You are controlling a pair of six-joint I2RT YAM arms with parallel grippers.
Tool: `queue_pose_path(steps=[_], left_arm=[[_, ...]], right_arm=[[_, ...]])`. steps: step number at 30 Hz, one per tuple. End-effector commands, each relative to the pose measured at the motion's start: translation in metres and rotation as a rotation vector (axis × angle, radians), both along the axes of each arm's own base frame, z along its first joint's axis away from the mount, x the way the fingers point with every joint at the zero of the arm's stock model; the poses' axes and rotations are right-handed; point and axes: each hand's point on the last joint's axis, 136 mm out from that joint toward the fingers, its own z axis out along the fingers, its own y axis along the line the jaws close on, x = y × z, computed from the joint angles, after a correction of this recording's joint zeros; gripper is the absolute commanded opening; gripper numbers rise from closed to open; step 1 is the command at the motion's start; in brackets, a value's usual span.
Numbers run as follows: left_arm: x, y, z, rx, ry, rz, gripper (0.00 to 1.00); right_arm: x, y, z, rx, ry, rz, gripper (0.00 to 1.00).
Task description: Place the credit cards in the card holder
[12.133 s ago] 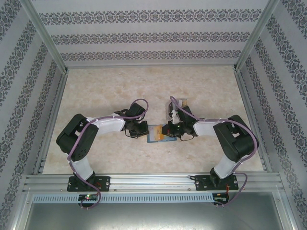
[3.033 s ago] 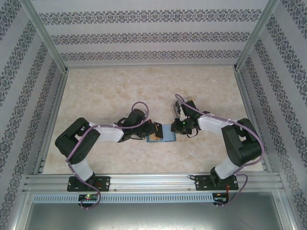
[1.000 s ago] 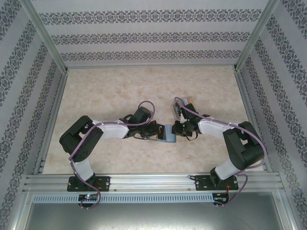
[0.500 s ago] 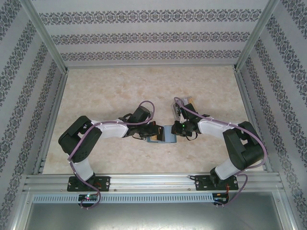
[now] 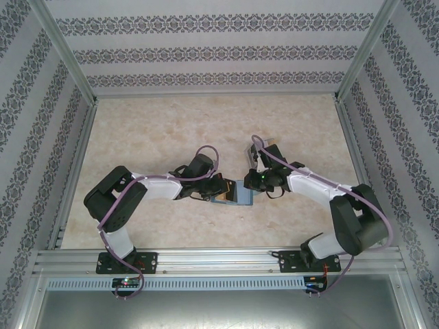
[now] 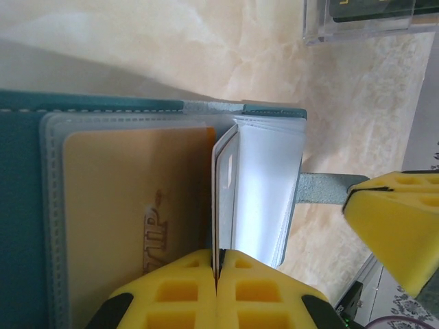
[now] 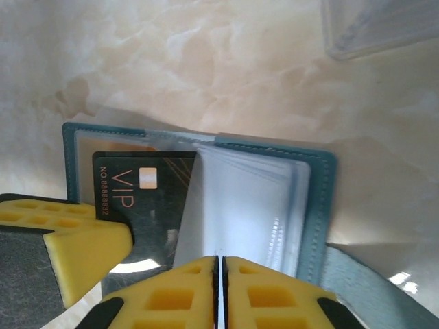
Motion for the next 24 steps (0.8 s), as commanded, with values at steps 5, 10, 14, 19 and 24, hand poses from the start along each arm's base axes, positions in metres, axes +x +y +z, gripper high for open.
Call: queue_pose_path(steps=[5, 10, 14, 19, 24], left_arm=[[-0.009, 0.006, -0.021, 0.002, 0.063, 0.051, 0.04], [-0.014, 0.011, -0.022, 0.058, 0.058, 0.012, 0.04], [-0.017, 0.016, -0.023, 0.120, 0.060, -0.031, 0.04], [-0.019, 0.020, -0.027, 0.151, 0.067, -0.046, 0.03], [-0.019, 0.030, -0.031, 0.201, 0.084, -0.043, 0.03]], right_arm=[[-0.007, -0.004, -0.034, -0.116, 0.080, 0.001, 0.10], [-0.010, -0.020, -0.053, -0.207, 0.107, 0.004, 0.09], [-0.009, -0.021, -0.056, -0.218, 0.108, 0.010, 0.09], [-0.008, -0.020, -0.058, -0.218, 0.113, 0.012, 0.09], [-0.007, -0.022, -0.062, -0.231, 0.119, 0.015, 0.09]])
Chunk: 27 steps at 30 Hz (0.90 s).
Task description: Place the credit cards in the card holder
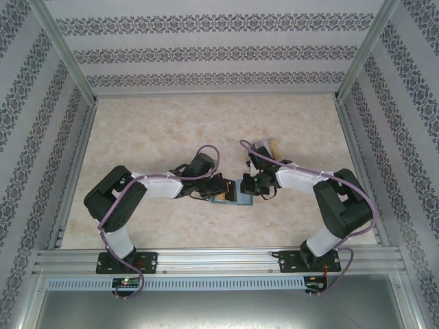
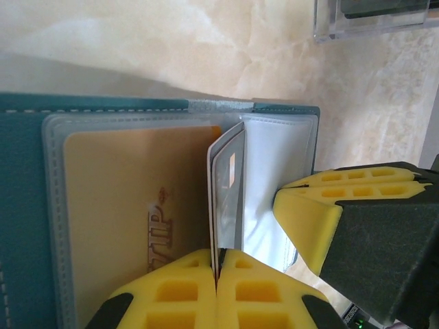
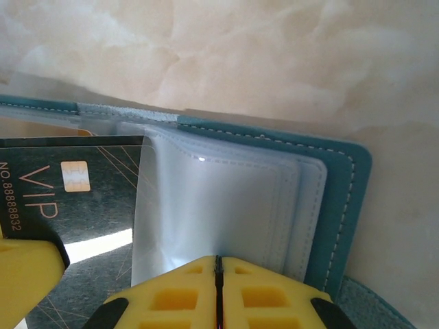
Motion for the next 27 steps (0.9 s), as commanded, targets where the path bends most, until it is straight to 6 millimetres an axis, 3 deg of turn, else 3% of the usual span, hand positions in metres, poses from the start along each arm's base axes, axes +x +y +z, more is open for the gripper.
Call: queue_pose_path(steps=[1, 13, 20, 27], left_arm=[[-0.018, 0.028, -0.028, 0.150, 0.083, -0.008, 0.03], [-0.020, 0.005, -0.032, 0.044, 0.135, -0.065, 0.04], [-0.024, 0.026, -0.030, 0.114, 0.124, -0.043, 0.04], [-0.020, 0.000, -0.033, 0.006, 0.158, -0.075, 0.05]], right_arm=[[-0.003, -0.024, -0.026, -0.137, 0.030, -0.021, 0.09], [-0.001, -0.023, -0.019, -0.128, 0.019, -0.026, 0.10], [-0.001, -0.030, -0.016, -0.162, 0.010, -0.038, 0.11], [0.002, -0.023, -0.009, -0.122, 0.002, -0.035, 0.14]])
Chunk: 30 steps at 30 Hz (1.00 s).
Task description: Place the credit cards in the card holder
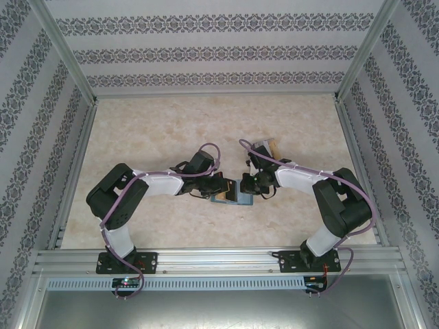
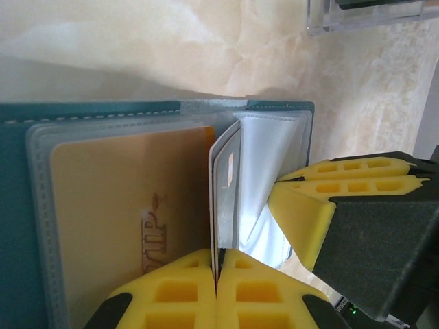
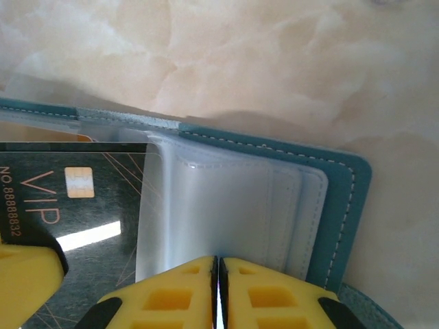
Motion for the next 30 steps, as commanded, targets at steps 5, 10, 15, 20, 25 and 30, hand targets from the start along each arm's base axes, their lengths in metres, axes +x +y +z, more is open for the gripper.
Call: queue_pose_path(steps=[5, 10, 15, 20, 25, 30], left_arm=[[-0.022, 0.016, -0.036, 0.098, 0.126, -0.009, 0.06], [-0.024, 0.027, -0.032, 0.146, 0.103, -0.003, 0.06], [-0.026, 0.021, -0.033, 0.115, 0.116, -0.024, 0.07], [-0.022, 0.001, -0.036, 0.048, 0.140, -0.048, 0.09], [-0.023, -0.014, -0.037, 0.047, 0.150, -0.088, 0.10], [-0.019, -0.015, -0.037, 0.041, 0.142, -0.053, 0.13]], right_arm=[[0.004, -0.024, 0.006, -0.105, -0.031, -0.042, 0.16], [0.006, -0.038, 0.003, -0.152, -0.030, -0.065, 0.17], [0.004, -0.035, -0.005, -0.143, -0.005, -0.060, 0.16], [0.003, -0.036, -0.009, -0.150, 0.008, -0.075, 0.16], [0.001, -0.035, -0.013, -0.144, 0.022, -0.075, 0.16], [0.003, -0.033, -0.007, -0.129, 0.010, -0.075, 0.17]])
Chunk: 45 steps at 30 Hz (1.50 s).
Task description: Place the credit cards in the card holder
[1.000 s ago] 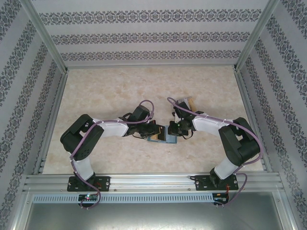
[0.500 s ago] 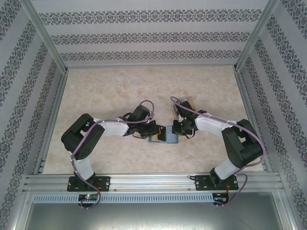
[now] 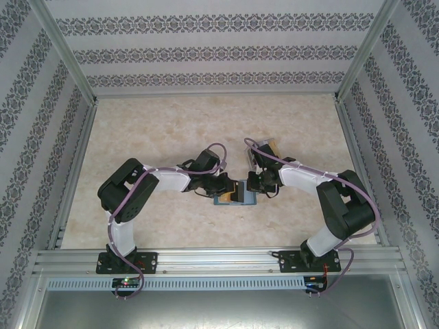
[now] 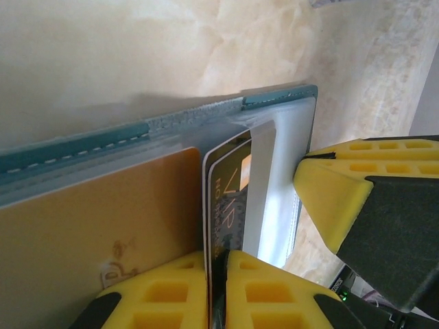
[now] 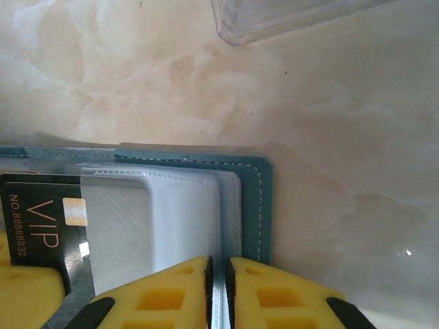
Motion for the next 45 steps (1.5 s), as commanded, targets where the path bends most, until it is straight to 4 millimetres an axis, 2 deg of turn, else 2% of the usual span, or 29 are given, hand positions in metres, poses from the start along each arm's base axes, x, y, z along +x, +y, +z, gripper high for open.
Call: queue_pose_path(steps=[1, 5, 8, 11, 17, 21, 26, 31, 40, 45], left_arm=[[-0.019, 0.006, -0.028, 0.075, 0.080, 0.007, 0.13], [-0.016, 0.004, -0.026, 0.074, 0.074, 0.023, 0.16], [-0.016, 0.007, -0.026, 0.091, 0.069, 0.030, 0.20], [-0.015, 0.010, -0.026, 0.113, 0.062, 0.030, 0.30], [-0.017, 0.019, -0.021, 0.188, 0.034, 0.015, 0.35], [-0.020, 0.025, -0.016, 0.244, 0.015, -0.011, 0.39], [-0.023, 0.004, -0.011, 0.263, 0.008, -0.089, 0.41], [-0.026, -0.007, -0.019, 0.360, 0.007, -0.136, 0.42], [-0.022, -0.031, -0.016, 0.334, -0.013, -0.163, 0.48], [-0.019, -0.028, -0.011, 0.423, -0.063, -0.186, 0.49]], right_arm=[[-0.002, -0.006, -0.005, -0.029, 0.021, -0.016, 0.17], [0.002, -0.016, 0.011, -0.060, -0.031, -0.033, 0.24], [0.002, -0.026, 0.014, -0.085, -0.039, -0.051, 0.30], [-0.001, -0.032, 0.005, -0.098, -0.013, -0.061, 0.30], [-0.013, -0.027, -0.017, -0.072, 0.059, -0.041, 0.25], [-0.016, -0.025, -0.022, -0.057, 0.073, -0.045, 0.25], [-0.019, -0.017, -0.025, -0.027, 0.091, -0.037, 0.23], [-0.021, -0.012, -0.028, -0.001, 0.103, -0.040, 0.19], [-0.022, -0.011, -0.030, 0.014, 0.107, -0.048, 0.18], [-0.022, -0.012, -0.032, 0.014, 0.105, -0.055, 0.17]])
